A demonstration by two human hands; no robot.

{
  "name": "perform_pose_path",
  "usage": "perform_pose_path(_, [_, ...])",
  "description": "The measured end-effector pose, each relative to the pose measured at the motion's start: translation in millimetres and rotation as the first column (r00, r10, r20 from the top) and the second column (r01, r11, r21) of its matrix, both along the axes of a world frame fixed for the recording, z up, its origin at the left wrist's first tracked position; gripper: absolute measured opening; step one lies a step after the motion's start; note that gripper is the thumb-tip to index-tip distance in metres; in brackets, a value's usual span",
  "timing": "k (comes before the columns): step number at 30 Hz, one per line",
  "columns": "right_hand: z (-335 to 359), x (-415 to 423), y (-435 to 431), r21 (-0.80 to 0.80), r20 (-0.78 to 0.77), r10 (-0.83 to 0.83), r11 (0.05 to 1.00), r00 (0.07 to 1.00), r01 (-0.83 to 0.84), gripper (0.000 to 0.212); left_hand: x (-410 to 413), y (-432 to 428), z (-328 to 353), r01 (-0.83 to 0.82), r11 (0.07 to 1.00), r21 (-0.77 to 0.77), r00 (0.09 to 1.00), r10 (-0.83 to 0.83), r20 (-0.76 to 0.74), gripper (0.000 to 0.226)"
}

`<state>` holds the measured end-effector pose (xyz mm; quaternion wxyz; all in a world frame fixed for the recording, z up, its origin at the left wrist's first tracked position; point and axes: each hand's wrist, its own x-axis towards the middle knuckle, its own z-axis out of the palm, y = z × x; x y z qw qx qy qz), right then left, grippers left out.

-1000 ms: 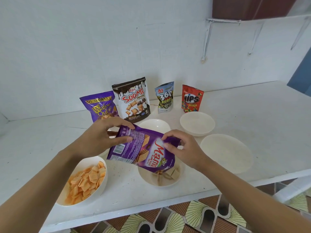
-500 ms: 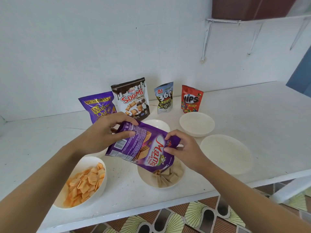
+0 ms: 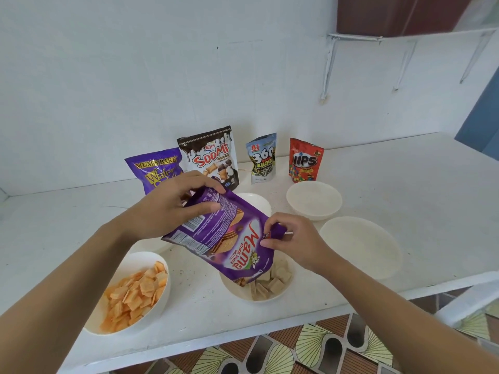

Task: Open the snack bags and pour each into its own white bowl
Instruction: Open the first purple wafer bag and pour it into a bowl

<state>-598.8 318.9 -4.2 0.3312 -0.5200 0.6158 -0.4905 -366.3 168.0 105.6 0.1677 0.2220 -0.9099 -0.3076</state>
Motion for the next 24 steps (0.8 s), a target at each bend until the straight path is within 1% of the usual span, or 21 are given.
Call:
perform_pose_path(2, [-1,1,2,-0.011,-0.036,-0.006,1.0,0.999,0.006,0.023,-4,3,1,0.013,1.0,-0.028,1.0,-0.013,0.016,0.038])
perform_pose_path(4, [-3,2,3,-0.038,-0.038,-0.049,0.998,0.998,0.048,0.026,-7,6,1,0.024,0.999,-0.048,1.0,-0.023,0.018,0.04])
perform_pose_path(6, [-5,4,4,-0.05,-0.009,-0.062,0.997,0.998,0.061,0.026,-10,8,2,0.017,0.999,-0.03,1.0,-0.017,-0.011,0.04])
perform_pose_path(9, [-5,7,5,-0.034,-0.006,-0.035,0.999,0.999,0.034,0.02,-16,12,4,0.022,1.0,0.016,0.999,-0.021,-0.043,0.037])
perform_pose_path(12, [-5,7,5,-0.058,0.04,-0.084,0.995,0.996,0.086,0.019,-25,17,5,0.058,0.998,-0.023,0.997,-0.059,-0.043,0.037])
perform_pose_path(15, [-9,6,4,-0.038,0.045,-0.02,0.999,0.999,0.021,0.017,-33,19,6,0.095,0.993,-0.07,0.995,-0.097,-0.031,0.037])
perform_pose_path(17, [-12,4,4,-0.063,0.038,-0.024,0.998,0.999,0.027,0.014,-37,21,8,0.118,0.989,-0.089,0.992,-0.121,-0.021,0.038])
perform_pose_path(19, [-11,0,2,-0.113,0.071,-0.067,0.991,0.995,0.075,0.014,-38,20,8,0.141,0.987,-0.078,0.989,-0.143,-0.025,0.044])
perform_pose_path(20, [-11,-1,1,-0.126,0.094,-0.08,0.988,0.992,0.092,0.015,-37,19,7,0.155,0.986,-0.065,0.988,-0.157,-0.012,0.05])
perform_pose_path(22, [-10,-3,1,-0.131,0.12,-0.087,0.986,0.989,0.103,0.015,-34,16,4,0.178,0.983,-0.04,0.983,-0.176,0.044,0.063])
perform_pose_path(24, [-11,-3,1,-0.119,0.129,-0.083,0.988,0.988,0.098,0.012,-30,15,2,0.181,0.983,-0.017,0.982,-0.18,0.051,0.063])
